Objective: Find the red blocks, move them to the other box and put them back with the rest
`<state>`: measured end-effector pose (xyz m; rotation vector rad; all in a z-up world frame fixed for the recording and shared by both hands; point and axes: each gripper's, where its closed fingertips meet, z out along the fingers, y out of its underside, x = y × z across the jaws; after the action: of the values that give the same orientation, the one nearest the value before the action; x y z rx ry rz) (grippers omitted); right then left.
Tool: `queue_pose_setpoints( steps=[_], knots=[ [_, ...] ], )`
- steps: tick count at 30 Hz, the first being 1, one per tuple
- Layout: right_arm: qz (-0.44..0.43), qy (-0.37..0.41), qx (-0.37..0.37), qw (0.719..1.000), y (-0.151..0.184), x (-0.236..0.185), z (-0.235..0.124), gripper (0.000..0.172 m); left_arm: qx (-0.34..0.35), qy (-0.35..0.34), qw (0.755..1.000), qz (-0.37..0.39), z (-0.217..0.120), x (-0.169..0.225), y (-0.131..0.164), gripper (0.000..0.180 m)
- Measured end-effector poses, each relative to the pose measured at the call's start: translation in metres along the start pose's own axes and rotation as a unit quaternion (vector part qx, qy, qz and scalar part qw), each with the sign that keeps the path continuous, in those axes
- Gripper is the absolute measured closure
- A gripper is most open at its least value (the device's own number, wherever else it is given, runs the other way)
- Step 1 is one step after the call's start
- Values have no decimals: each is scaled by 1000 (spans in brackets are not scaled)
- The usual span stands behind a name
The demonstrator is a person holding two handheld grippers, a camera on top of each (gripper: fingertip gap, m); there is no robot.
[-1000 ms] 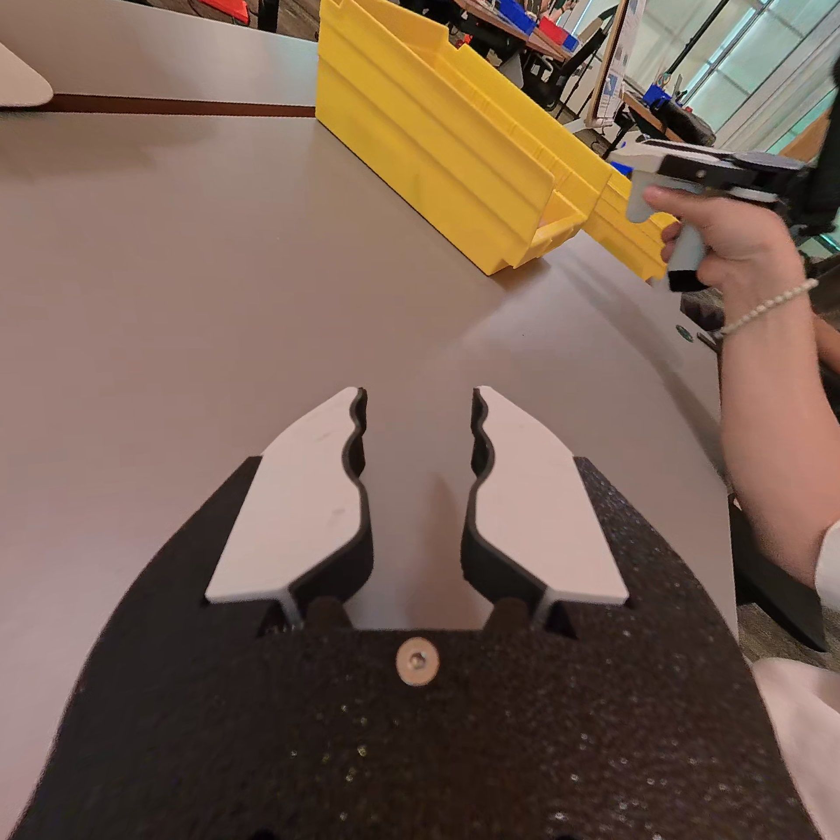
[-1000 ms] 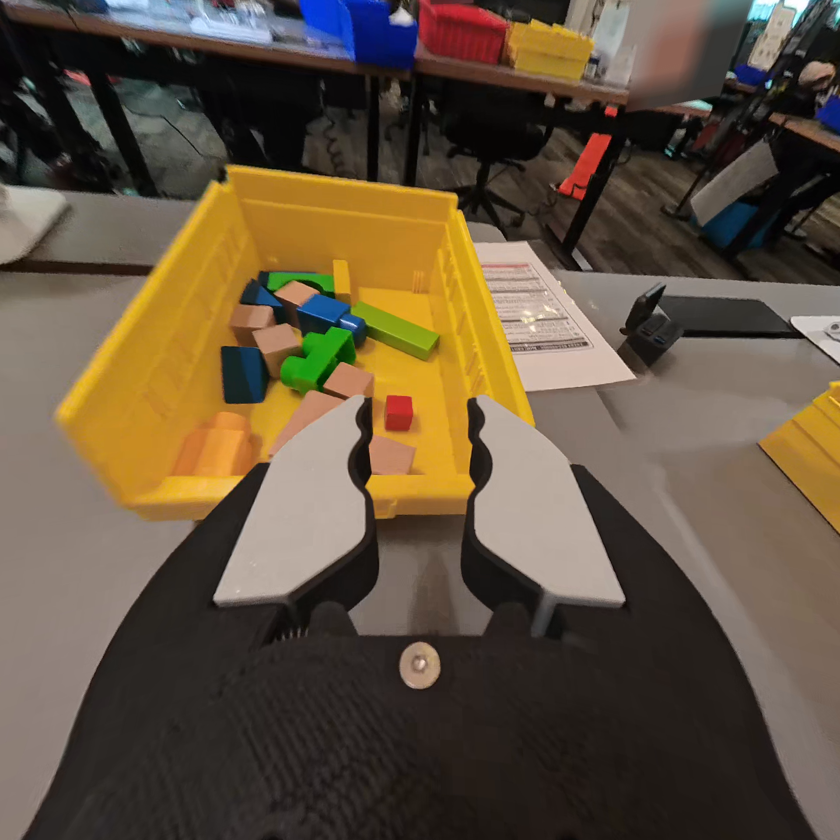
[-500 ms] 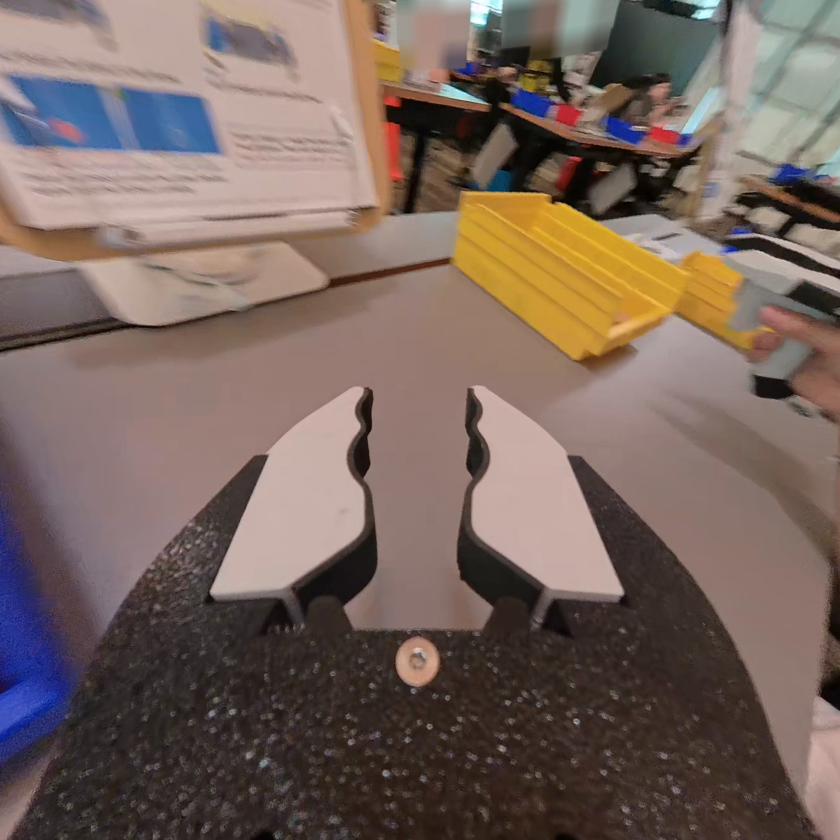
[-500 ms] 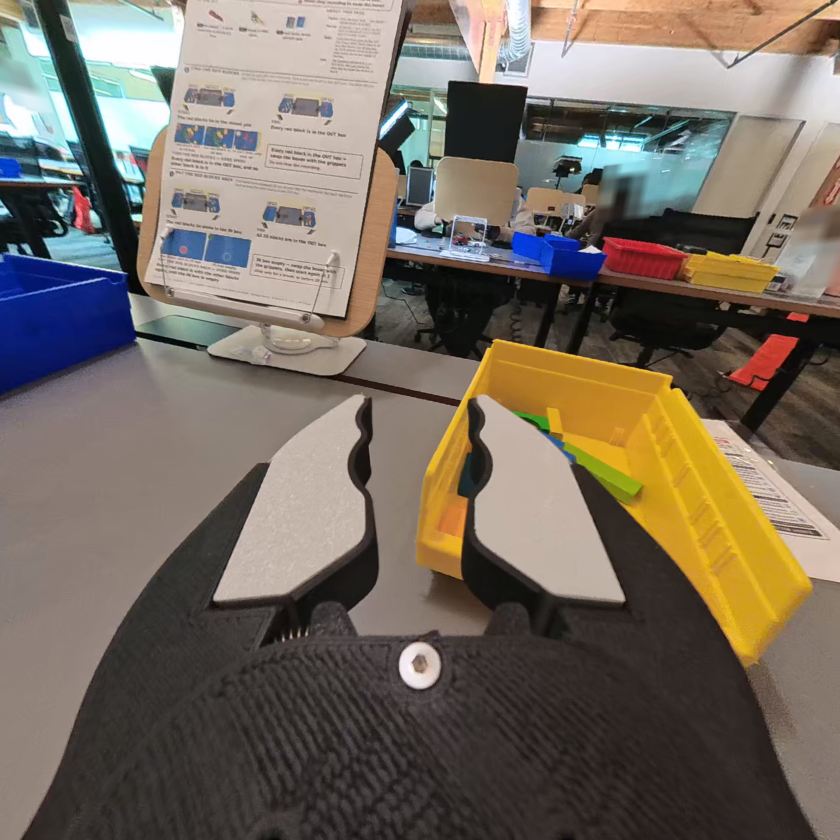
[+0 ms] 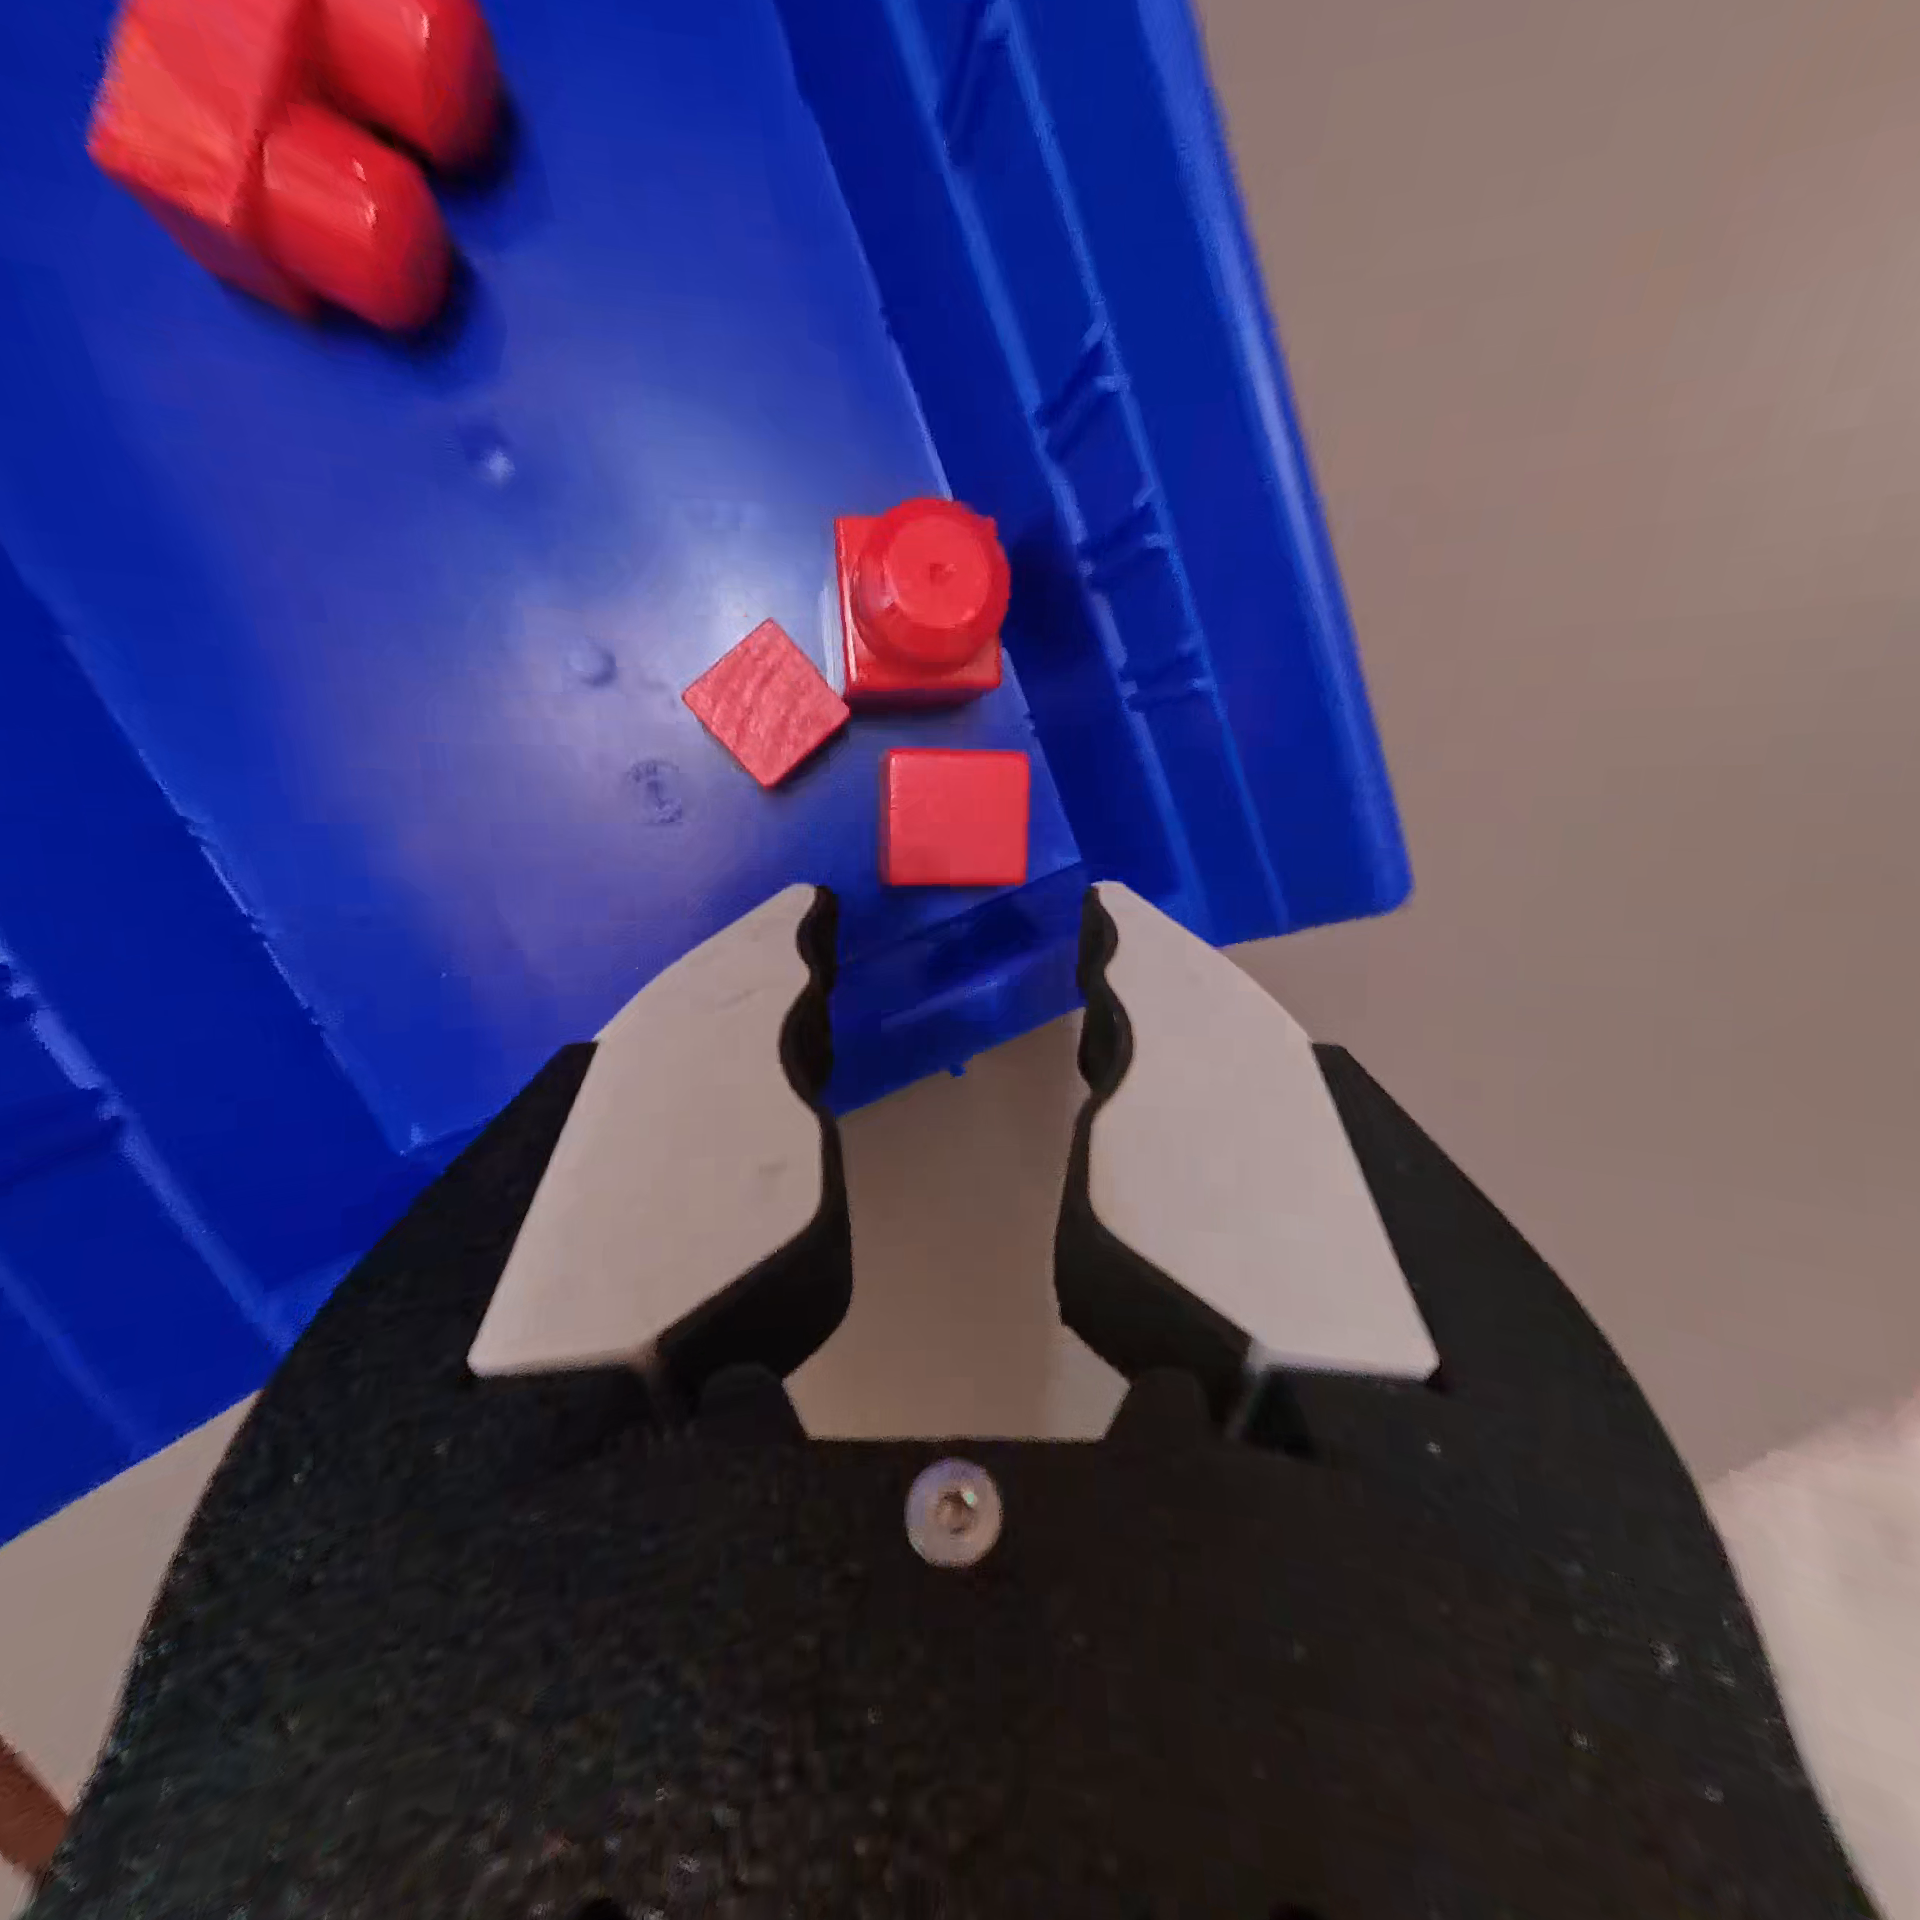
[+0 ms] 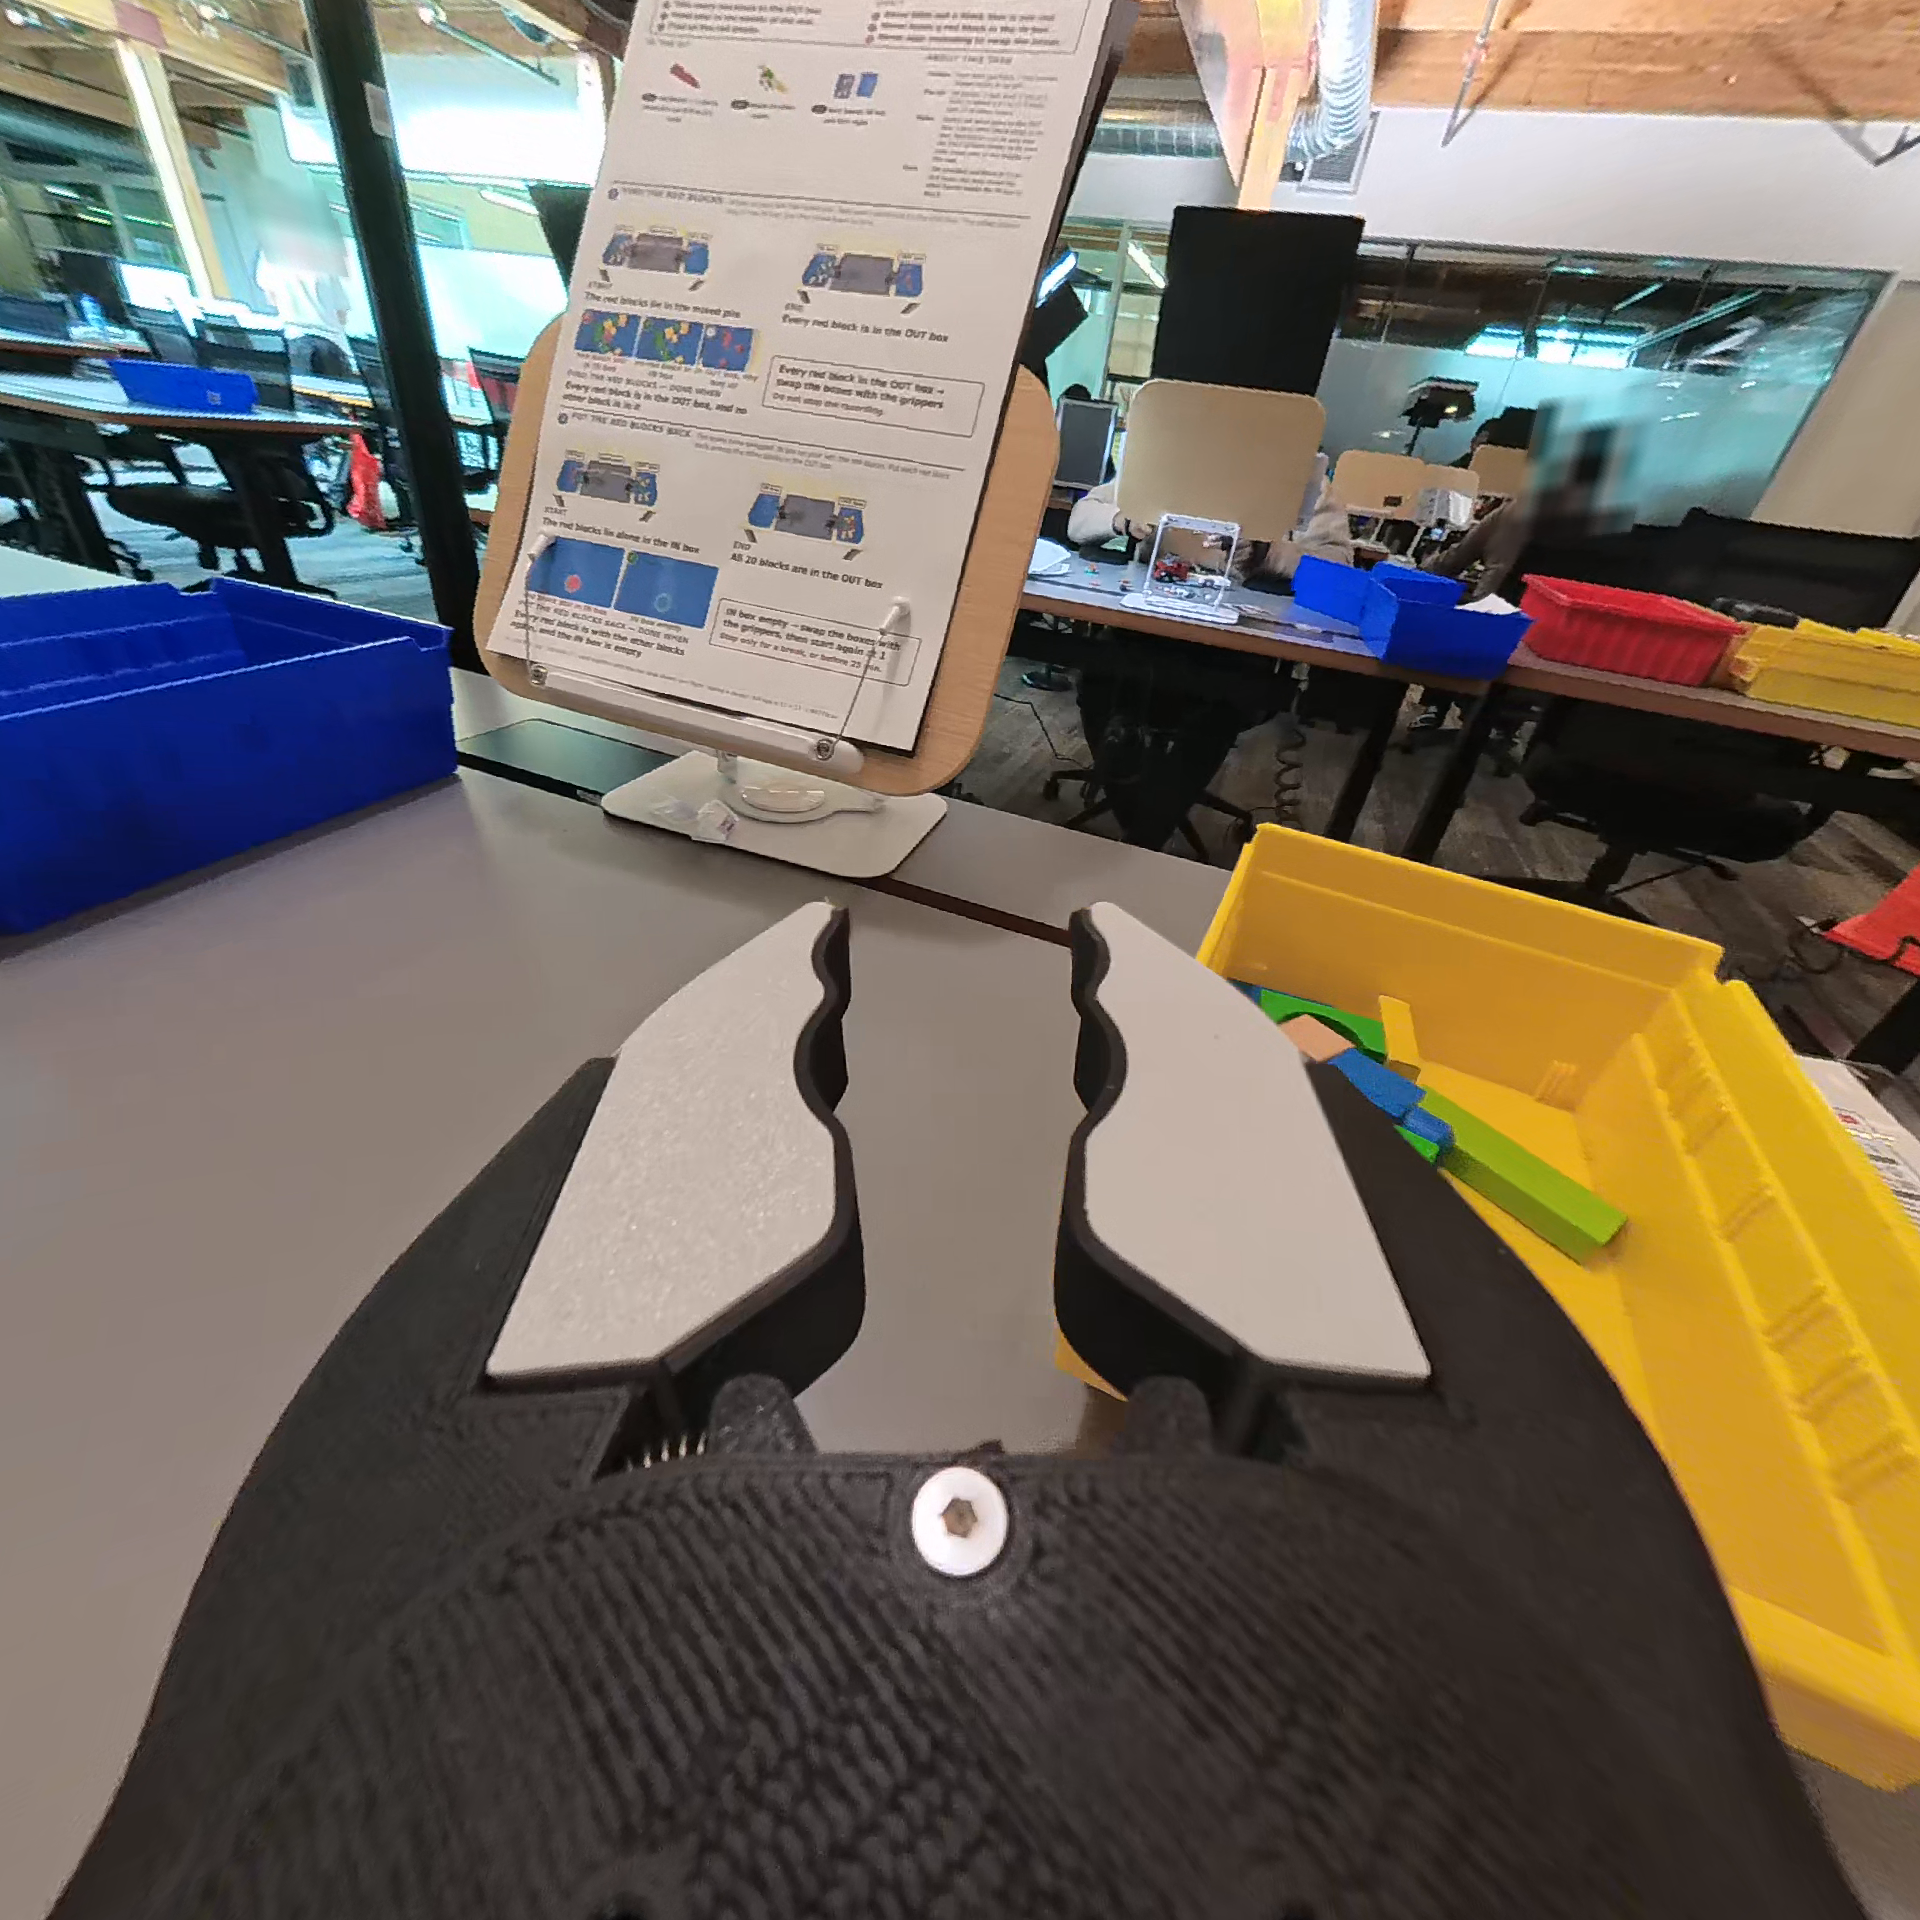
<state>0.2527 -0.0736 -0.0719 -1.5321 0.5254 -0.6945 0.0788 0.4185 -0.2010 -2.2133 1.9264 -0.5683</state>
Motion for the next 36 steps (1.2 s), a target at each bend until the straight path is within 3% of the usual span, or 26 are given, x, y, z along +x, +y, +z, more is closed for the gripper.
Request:
queue_pose_setpoints(
  steps=[6, 10, 12, 15, 17, 20, 22, 24, 27, 30, 33, 36],
  knots=[
    [-19, -2, -7, 1000, 2, 0, -1, 130, -87, -28, 996, 13, 28, 5, 3, 135],
    [-9, -3, -2, 1000, 1, 3, -5, 130, -139, -94, 985, 32, 39, -8, 8, 135],
    [-8, -1, 2, 1000, 0, 3, -6, 130, -136, -82, 987, 30, 43, -4, 5, 148],
    [-19, 0, -1, 1000, -1, 3, -8, 130, -148, -95, 983, 45, 38, -8, 11, 148],
    [-30, 8, -3, 1000, -2, 5, -10, 130, -132, -115, 983, 55, 24, -14, 11, 148],
    [-38, 0, 15, 999, -8, -3, -12, 130, -11, -113, 993, 35, -16, -11, -11, 148],
    [-45, -26, 34, 998, -15, -19, -10, 129, 96, -64, 992, 43, -48, 13, -28, 148],
    [-71, -86, 47, 993, -18, -50, -7, 129, 198, 11, 977, 79, -77, 57, -41, 148],
    [-134, -151, 64, 977, -22, -96, -3, 119, 272, 124, 944, 140, -98, 137, -41, 148],
    [-209, -206, 100, 951, -25, -143, -6, 107, 285, 270, 902, 180, -94, 222, -29, 148],
    [-245, -255, 131, 926, -25, -180, -13, 100, 252, 425, 847, 195, -76, 297, -12, 148],
    [-268, -288, 137, 909, -20, -197, -15, 102, 208, 500, 819, 191, -48, 340, -4, 148]
  ],
)
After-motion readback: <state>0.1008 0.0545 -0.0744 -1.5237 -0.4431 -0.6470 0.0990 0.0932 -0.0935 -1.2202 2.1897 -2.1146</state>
